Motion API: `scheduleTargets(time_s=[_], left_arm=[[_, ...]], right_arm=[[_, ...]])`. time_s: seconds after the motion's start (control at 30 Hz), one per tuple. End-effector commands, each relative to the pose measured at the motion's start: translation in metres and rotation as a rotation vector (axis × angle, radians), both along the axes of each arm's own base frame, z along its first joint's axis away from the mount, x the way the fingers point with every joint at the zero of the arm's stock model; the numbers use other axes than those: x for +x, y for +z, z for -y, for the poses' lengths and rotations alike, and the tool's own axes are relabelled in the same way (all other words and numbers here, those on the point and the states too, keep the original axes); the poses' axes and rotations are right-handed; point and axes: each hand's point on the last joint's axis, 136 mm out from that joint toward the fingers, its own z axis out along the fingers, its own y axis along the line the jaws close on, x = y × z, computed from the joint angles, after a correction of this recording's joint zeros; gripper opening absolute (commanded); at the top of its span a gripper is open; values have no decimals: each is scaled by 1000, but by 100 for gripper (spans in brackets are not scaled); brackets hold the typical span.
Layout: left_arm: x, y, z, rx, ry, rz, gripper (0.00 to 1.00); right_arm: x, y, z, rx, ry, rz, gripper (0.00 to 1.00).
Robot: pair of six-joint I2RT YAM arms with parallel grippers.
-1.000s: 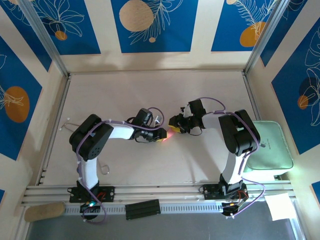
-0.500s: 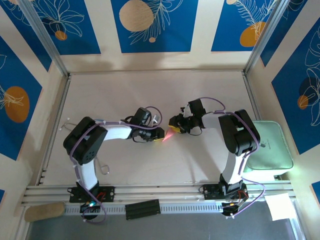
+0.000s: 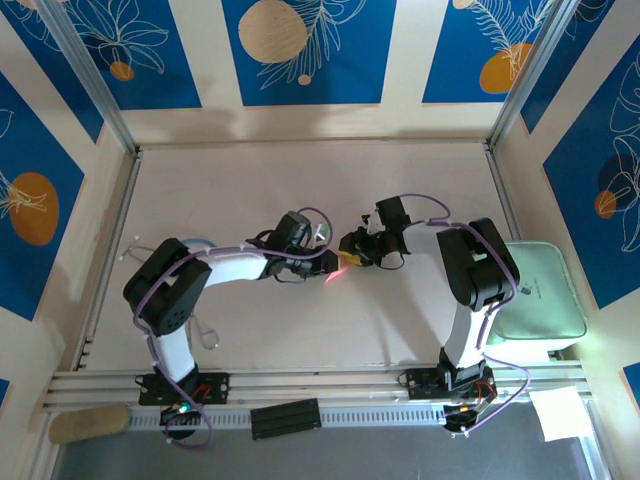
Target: Fold a paper plane with a square sheet of paper (pick it up from the middle)
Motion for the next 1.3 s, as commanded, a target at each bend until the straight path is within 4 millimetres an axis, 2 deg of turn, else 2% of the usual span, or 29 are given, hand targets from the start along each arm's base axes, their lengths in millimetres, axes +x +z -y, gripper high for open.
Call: scheduleTargets(time_s=[0.0,0.47,1.03,1.27], left_arm=[[2,0,10,-7,-19,-5,16],[2,-32,2,99,-11,-21,14],[1,-54,-10,174,4,-30,11],[-1,-57,-12,183,1,-35,10]], right_arm=[[-5,-10,1,-32,7,-47,36],[-6,-12,0,-37,8,-63,35],[-7,-15,1,-47,2,-81,35],[-8,-15,1,-46,3,-82,35]])
